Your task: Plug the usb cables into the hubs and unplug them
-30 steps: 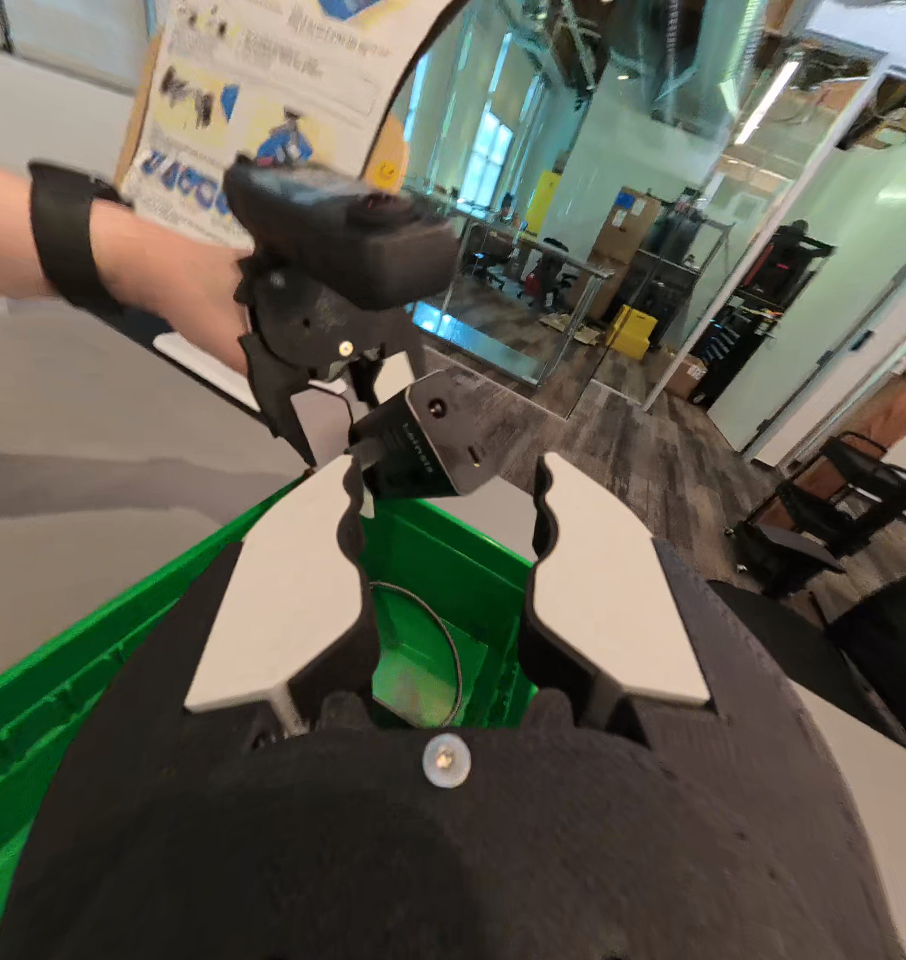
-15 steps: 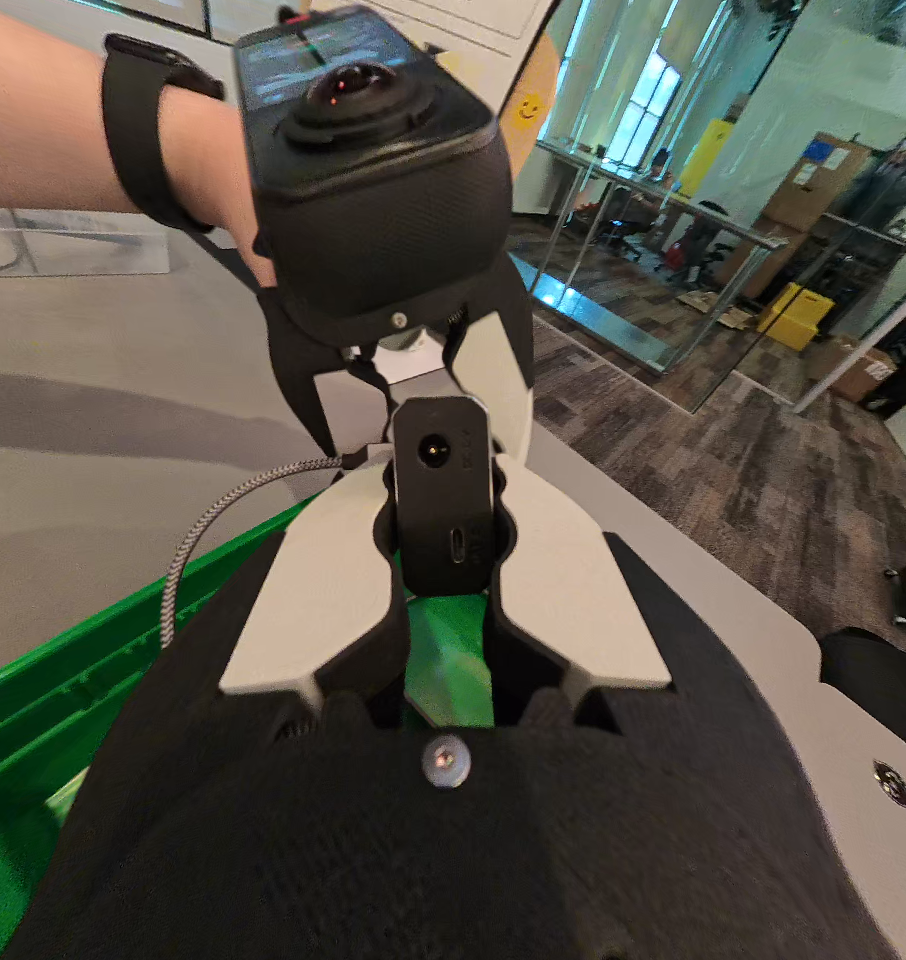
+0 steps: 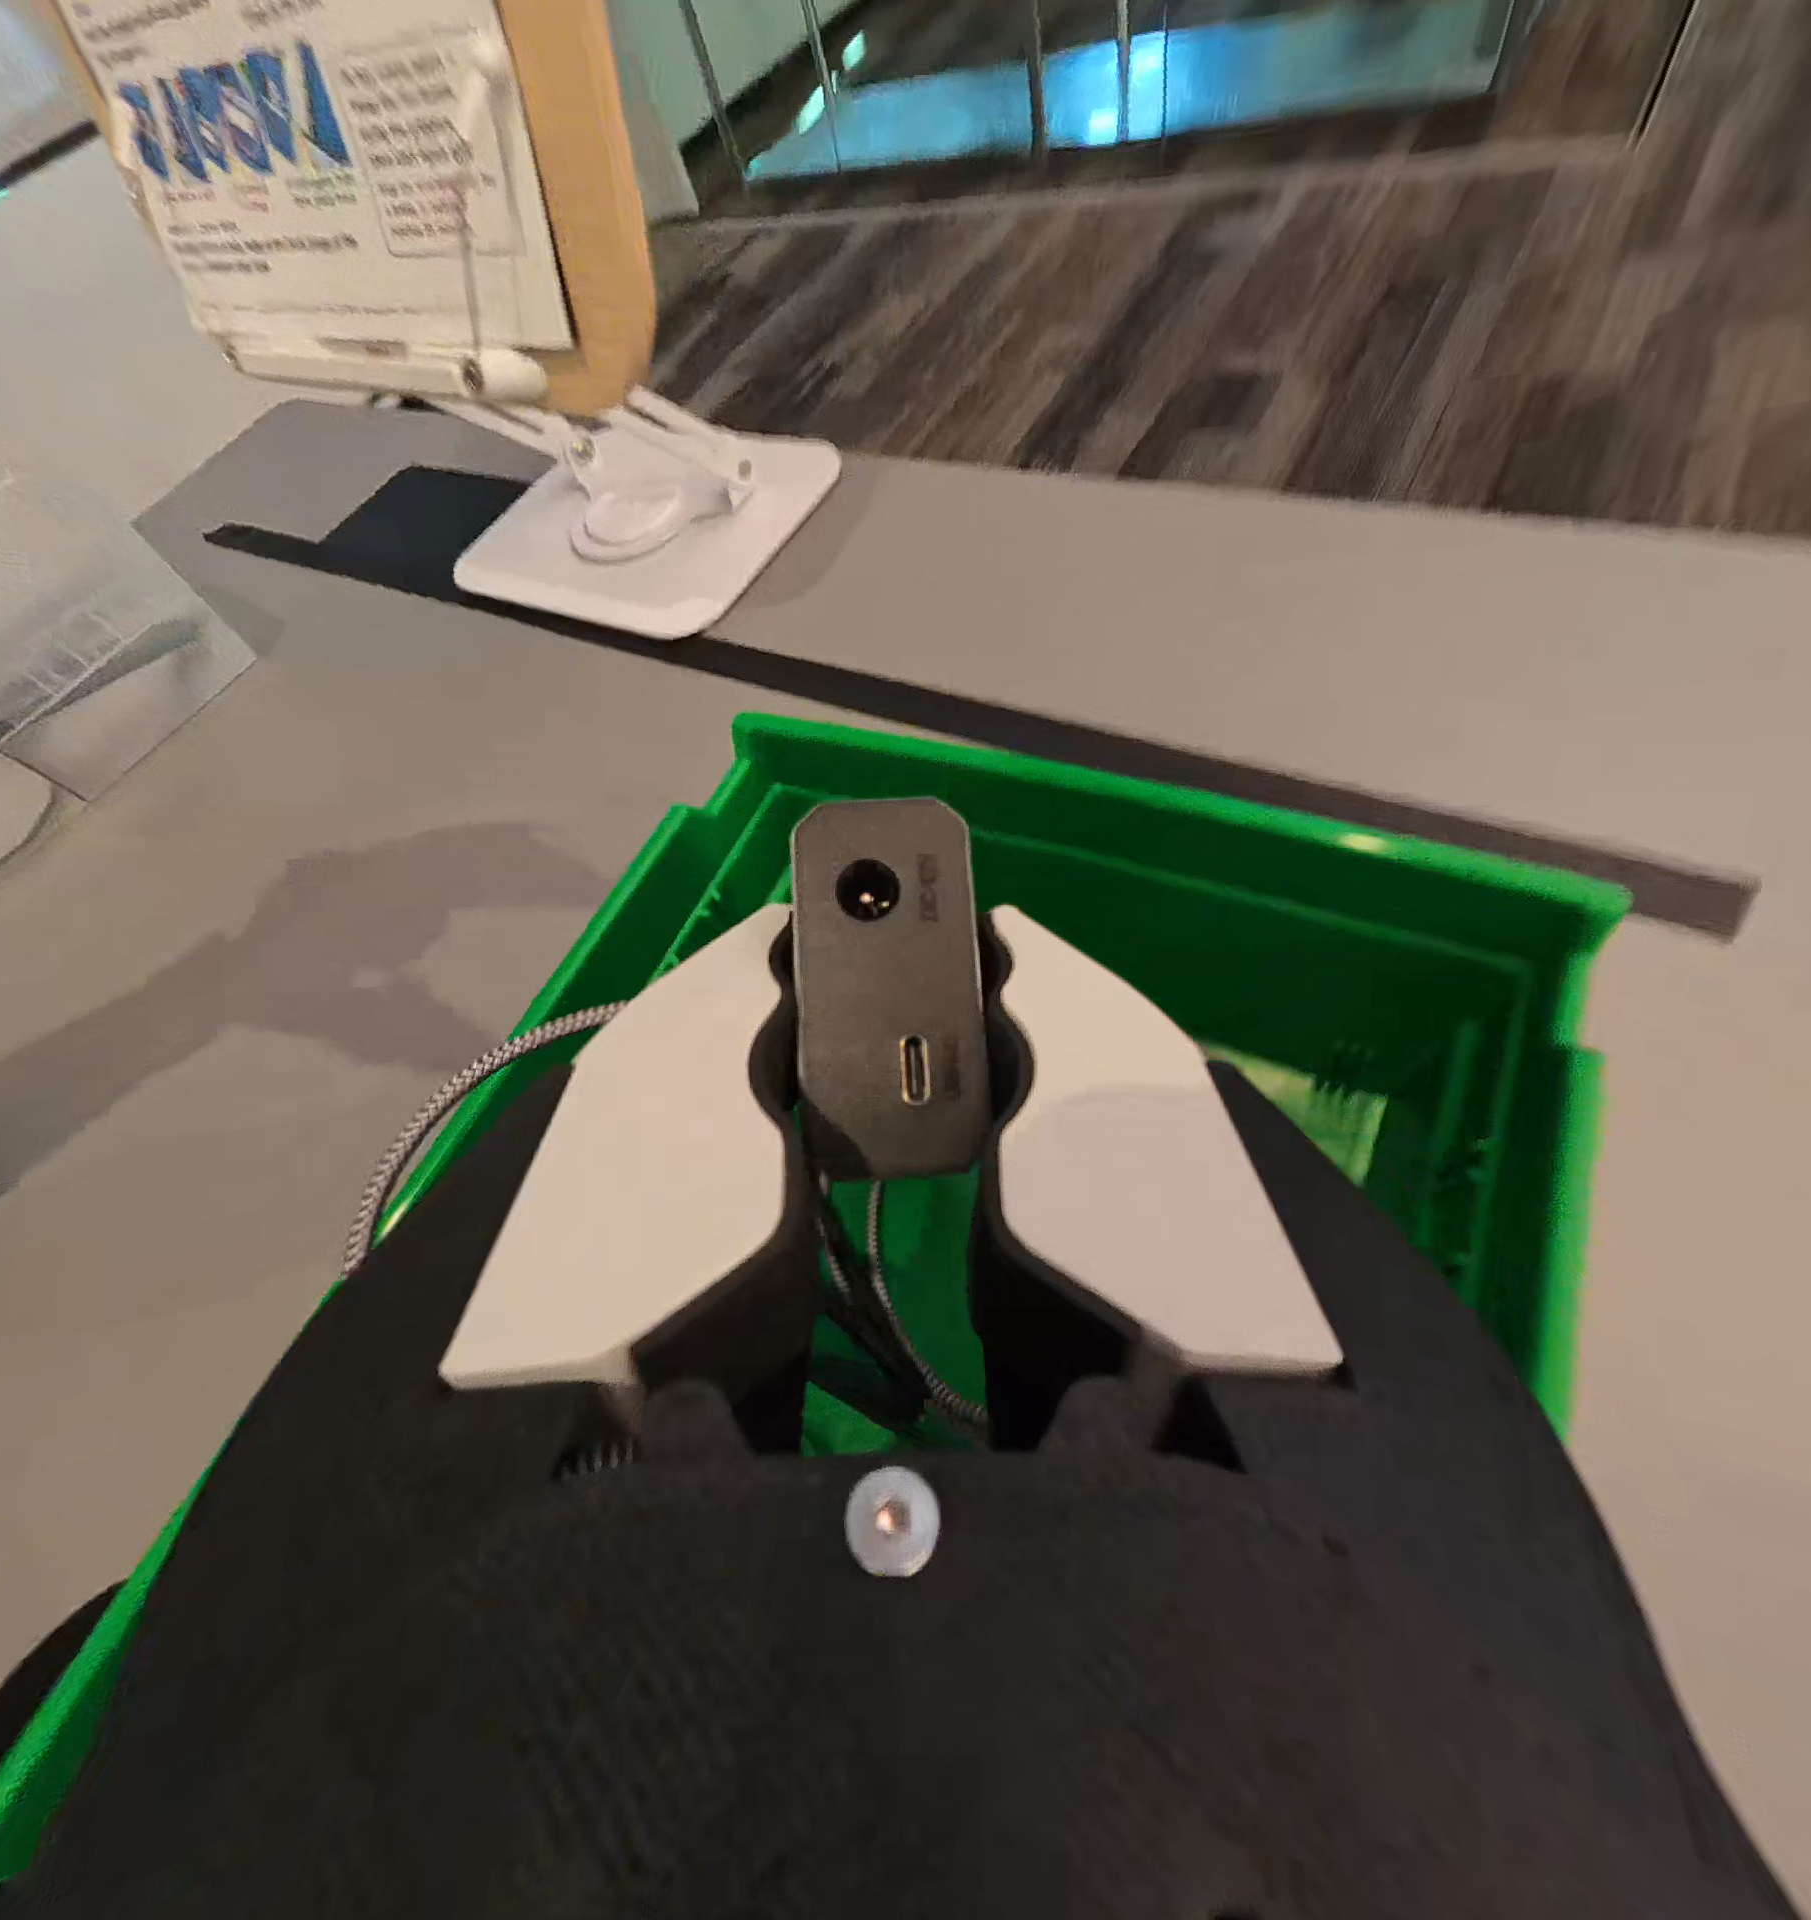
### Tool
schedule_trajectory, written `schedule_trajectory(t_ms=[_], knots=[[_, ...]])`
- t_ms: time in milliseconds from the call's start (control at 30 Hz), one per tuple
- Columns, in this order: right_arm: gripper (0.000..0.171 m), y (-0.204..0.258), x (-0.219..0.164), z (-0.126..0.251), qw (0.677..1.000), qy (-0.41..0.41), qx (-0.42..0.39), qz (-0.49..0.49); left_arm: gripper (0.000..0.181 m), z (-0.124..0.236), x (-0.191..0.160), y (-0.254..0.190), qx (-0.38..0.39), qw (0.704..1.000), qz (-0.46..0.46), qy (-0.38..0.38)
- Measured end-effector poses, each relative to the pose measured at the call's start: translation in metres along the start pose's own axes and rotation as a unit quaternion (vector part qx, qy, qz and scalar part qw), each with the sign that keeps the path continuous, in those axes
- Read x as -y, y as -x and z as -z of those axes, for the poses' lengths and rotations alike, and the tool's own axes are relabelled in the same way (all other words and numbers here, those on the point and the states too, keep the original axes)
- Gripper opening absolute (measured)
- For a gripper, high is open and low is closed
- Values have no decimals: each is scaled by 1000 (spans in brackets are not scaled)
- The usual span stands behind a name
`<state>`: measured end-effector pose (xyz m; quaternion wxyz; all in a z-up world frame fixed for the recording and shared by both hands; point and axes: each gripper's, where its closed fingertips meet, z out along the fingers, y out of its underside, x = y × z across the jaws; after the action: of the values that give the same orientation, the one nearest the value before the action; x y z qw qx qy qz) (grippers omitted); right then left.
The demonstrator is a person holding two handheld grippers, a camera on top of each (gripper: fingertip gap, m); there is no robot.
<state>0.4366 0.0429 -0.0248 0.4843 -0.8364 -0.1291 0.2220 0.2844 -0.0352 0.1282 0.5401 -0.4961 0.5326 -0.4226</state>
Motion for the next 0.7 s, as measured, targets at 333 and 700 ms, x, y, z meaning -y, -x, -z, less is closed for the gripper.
schedule_trajectory(t_ms=[333,700], knots=[[32,-37,-13,-15,966,2,-29,-255,40,84,-7,-10,64,997,38,-24],[40,-70,18,50,965,-82,-168,-187,47,92,-10,-32,-7,997,72,34]])
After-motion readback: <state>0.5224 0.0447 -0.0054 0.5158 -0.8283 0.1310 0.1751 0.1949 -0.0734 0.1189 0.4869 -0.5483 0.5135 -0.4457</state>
